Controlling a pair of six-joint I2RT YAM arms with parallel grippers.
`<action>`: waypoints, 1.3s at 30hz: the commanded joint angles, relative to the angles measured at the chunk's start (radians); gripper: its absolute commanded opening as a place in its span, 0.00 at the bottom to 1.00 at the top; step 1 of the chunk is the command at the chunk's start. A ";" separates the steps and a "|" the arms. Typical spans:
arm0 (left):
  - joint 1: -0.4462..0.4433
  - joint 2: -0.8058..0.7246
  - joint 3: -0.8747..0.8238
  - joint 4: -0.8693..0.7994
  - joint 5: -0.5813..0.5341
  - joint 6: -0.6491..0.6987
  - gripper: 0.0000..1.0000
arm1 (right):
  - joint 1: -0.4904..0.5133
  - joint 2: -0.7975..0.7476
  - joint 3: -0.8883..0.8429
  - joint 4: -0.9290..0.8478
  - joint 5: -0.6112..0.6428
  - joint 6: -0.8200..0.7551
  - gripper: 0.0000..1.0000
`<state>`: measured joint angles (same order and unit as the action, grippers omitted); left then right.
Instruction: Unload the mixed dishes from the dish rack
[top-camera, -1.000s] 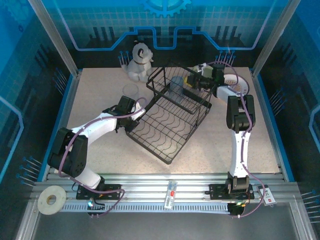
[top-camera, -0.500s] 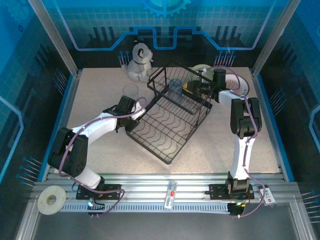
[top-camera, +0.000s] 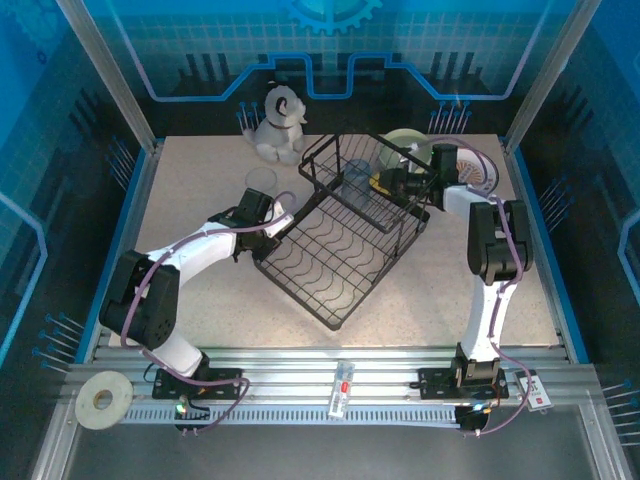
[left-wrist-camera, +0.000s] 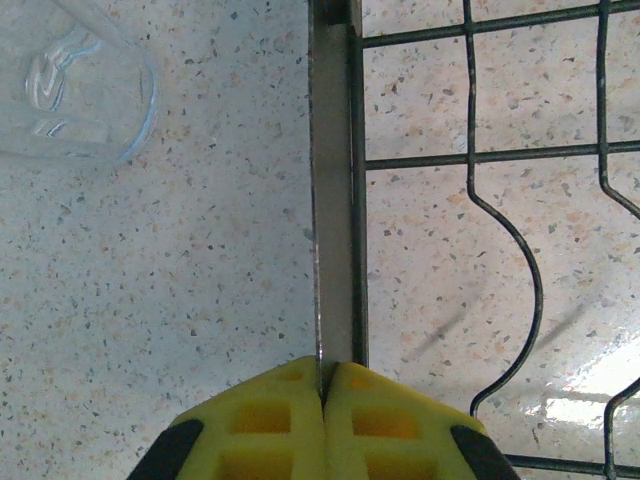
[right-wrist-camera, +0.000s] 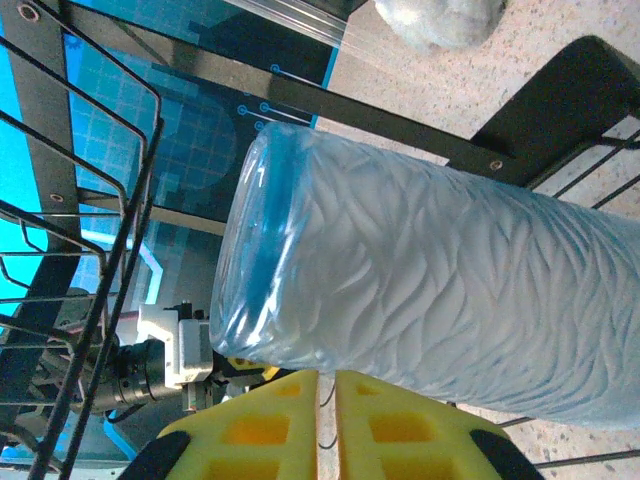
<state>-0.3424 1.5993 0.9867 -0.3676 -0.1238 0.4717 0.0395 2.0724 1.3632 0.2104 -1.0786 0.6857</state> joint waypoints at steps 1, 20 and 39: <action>-0.021 0.001 0.053 0.137 0.026 0.006 0.07 | 0.011 -0.110 -0.020 0.005 0.006 -0.034 0.14; -0.030 0.136 0.201 0.124 0.051 -0.036 0.27 | -0.062 -0.356 -0.389 0.198 0.062 0.064 0.14; -0.058 -0.268 -0.076 0.239 0.215 -0.328 0.83 | -0.107 -0.230 -0.248 0.216 0.137 0.106 0.21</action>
<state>-0.3840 1.4078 0.9905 -0.1902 -0.0002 0.2466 -0.0513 1.8256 1.0435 0.3721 -0.9424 0.7834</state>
